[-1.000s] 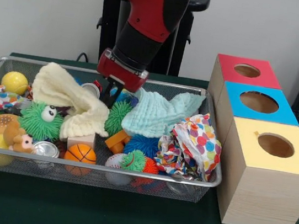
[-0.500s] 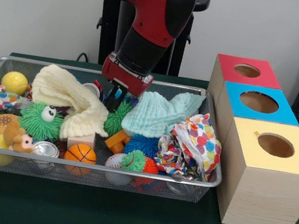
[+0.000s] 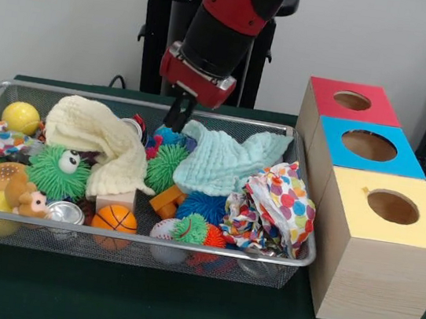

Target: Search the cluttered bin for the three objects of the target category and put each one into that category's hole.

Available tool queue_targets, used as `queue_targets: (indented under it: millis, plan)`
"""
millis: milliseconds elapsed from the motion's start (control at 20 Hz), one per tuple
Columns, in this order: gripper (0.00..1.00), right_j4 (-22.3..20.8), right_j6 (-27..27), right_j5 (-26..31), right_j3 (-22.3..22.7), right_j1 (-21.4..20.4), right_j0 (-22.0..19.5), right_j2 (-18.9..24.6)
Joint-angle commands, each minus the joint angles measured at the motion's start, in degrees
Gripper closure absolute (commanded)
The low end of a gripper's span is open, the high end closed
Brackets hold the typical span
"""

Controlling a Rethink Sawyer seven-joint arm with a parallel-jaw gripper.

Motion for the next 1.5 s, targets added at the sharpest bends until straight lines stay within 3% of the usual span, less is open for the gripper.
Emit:
queue_targets:
  millis: [50, 700, 900, 1050, 1250, 1350, 1500]
  plan:
    - [1.0, 6.81, 16.82, 12.04, -7.41, 1.67, 5.45, -0.13]
    - [1.0, 12.66, 19.21, 12.58, -14.53, 10.69, 9.56, -3.11]
    - [1.0, 13.92, 15.11, 3.5, -13.58, 14.81, 3.88, 1.73]
    - [1.0, 11.85, 12.57, -2.41, -16.91, 21.02, 3.0, 0.25]
    - [1.0, 13.31, 16.21, -12.88, -21.65, 31.88, 6.25, -6.11]
    - [1.0, 15.38, 17.31, -19.04, -22.2, 35.62, 7.27, -7.83]
    - [1.0, 17.35, 16.48, -23.34, -21.83, 37.7, 7.71, -8.38]
